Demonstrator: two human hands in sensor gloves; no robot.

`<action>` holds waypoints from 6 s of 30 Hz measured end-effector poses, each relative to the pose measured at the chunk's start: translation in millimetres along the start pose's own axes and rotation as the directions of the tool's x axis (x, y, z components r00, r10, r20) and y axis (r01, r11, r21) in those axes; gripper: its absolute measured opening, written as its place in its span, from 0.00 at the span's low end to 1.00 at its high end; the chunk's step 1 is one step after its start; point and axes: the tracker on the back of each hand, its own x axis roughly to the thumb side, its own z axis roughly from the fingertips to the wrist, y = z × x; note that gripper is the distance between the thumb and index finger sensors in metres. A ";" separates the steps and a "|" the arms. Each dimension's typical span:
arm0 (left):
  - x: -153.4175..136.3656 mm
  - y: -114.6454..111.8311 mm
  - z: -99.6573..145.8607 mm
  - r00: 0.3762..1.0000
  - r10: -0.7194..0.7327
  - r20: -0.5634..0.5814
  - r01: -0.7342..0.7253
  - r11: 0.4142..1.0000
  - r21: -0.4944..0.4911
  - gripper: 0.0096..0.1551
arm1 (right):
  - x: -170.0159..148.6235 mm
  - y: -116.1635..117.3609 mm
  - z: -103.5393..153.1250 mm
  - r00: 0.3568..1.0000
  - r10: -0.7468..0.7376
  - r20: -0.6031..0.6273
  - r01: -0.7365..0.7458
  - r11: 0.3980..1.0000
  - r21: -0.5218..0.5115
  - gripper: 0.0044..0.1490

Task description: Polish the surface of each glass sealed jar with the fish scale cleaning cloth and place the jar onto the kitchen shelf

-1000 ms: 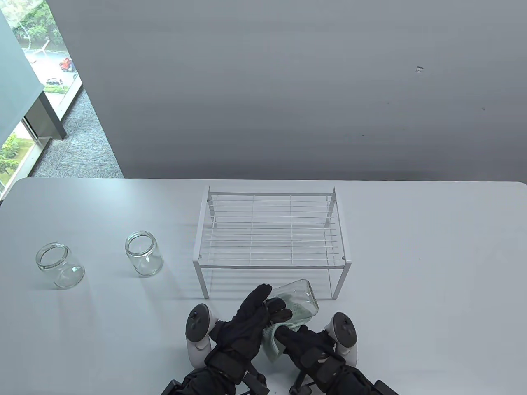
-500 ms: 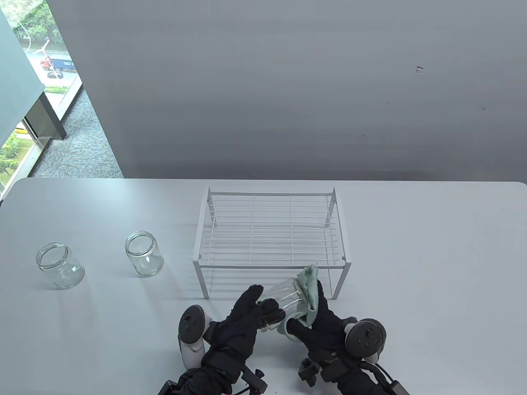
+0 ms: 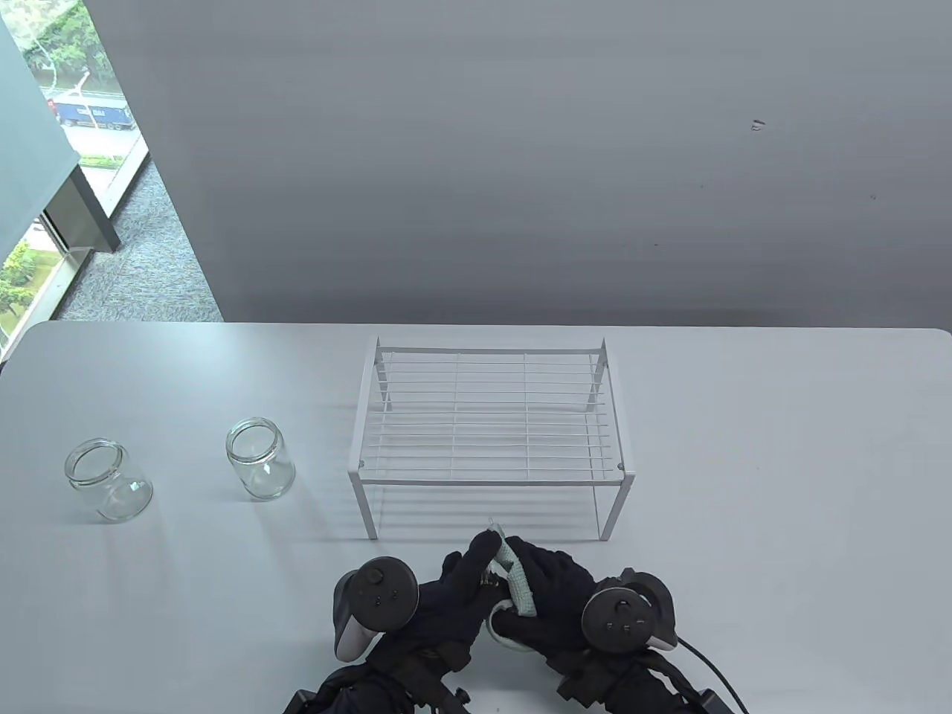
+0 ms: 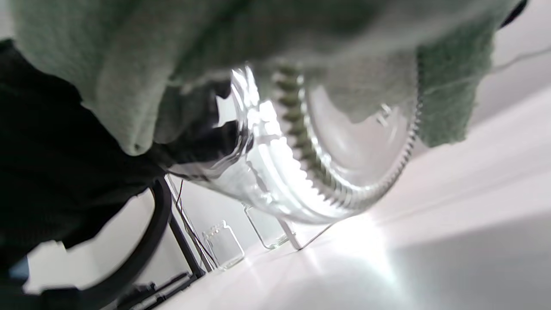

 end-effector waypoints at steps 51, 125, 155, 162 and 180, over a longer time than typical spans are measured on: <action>-36.6 -6.4 -2.0 0.929 0.283 -0.240 -0.313 0.945 -0.098 0.69 | -13.5 9.4 7.9 0.773 -0.626 -0.098 0.587 0.766 -0.262 0.48; 33.7 -2.7 -163.8 0.940 -0.315 -0.133 0.338 0.910 0.238 0.67 | -33.3 -29.4 7.1 0.976 0.054 -0.212 0.017 0.947 0.320 0.37; 63.6 80.2 -66.7 0.795 -0.606 0.027 0.536 0.722 0.438 0.53 | -27.1 -32.6 6.9 0.982 0.057 -0.182 0.005 0.945 0.326 0.38; 40.4 163.2 -10.4 0.733 -0.639 -0.232 0.641 0.537 0.548 0.34 | -25.2 -31.1 7.5 0.982 0.059 -0.178 0.002 0.945 0.327 0.38; -63.8 209.0 -17.8 0.314 -0.730 -0.607 0.921 0.389 0.008 0.35 | -25.1 -30.3 9.0 0.979 0.064 -0.195 0.005 0.942 0.334 0.38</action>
